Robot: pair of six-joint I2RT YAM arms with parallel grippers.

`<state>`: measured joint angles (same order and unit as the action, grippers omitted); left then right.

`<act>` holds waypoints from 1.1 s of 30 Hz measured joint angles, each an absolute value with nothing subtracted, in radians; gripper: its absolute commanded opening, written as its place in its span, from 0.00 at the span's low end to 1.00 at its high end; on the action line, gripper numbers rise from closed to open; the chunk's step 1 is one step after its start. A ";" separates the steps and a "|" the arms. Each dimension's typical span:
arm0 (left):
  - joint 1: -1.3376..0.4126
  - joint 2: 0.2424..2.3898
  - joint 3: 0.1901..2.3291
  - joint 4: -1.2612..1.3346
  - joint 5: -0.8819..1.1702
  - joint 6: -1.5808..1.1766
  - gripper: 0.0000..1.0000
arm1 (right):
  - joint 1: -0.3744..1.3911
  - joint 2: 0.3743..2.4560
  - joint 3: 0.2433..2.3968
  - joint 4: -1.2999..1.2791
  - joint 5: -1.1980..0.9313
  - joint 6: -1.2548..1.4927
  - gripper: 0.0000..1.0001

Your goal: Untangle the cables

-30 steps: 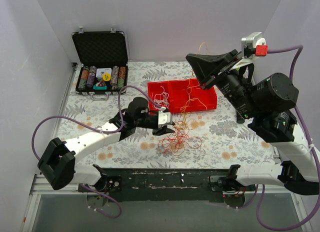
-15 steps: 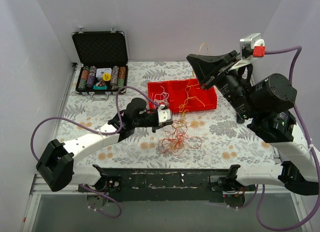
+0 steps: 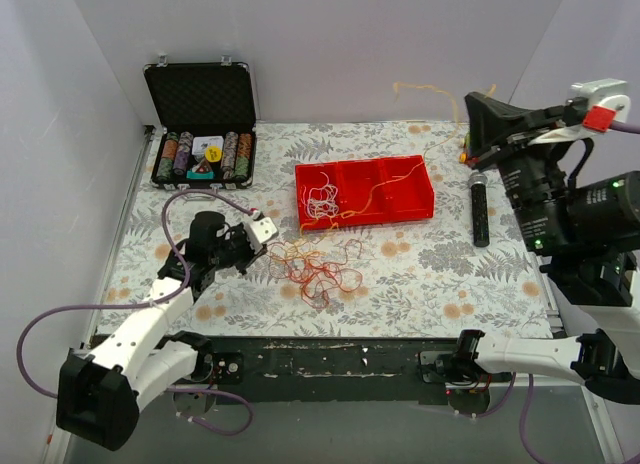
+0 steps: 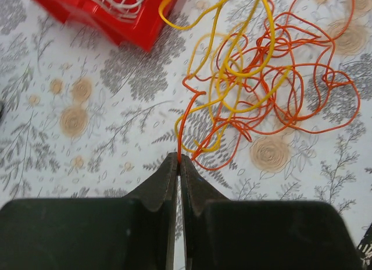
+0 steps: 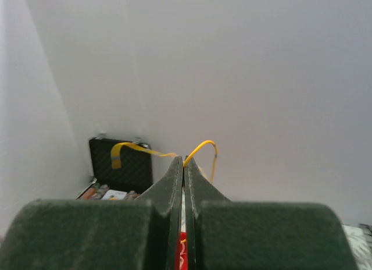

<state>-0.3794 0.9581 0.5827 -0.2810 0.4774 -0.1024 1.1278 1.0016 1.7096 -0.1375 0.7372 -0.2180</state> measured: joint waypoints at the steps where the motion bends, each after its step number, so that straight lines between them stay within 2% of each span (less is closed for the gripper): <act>1: -0.353 0.940 0.575 -0.298 0.477 -0.093 0.00 | 1.128 0.988 1.702 -0.125 0.770 -0.246 0.01; 7: -0.246 0.907 0.566 -0.345 0.451 -0.071 0.00 | 1.128 0.953 1.690 -0.085 0.909 -0.358 0.01; 13: -0.215 0.932 0.559 -0.363 0.397 -0.055 0.00 | 1.128 0.954 1.687 -0.049 1.042 -0.468 0.01; 21: -0.006 0.933 0.443 -0.393 0.340 0.022 0.00 | 1.128 0.910 1.732 0.004 1.108 -0.562 0.01; 28: 0.065 0.924 0.440 -0.395 0.341 0.056 0.00 | 1.141 0.794 1.721 0.138 1.146 -0.628 0.01; 33: 0.070 0.931 0.470 -0.425 0.390 0.042 0.00 | 1.191 0.785 1.727 0.135 1.164 -0.608 0.01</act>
<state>0.0700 0.9314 0.4702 -0.4248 0.3901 0.0422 1.1912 0.7845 1.7271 0.1349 1.1637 -0.6083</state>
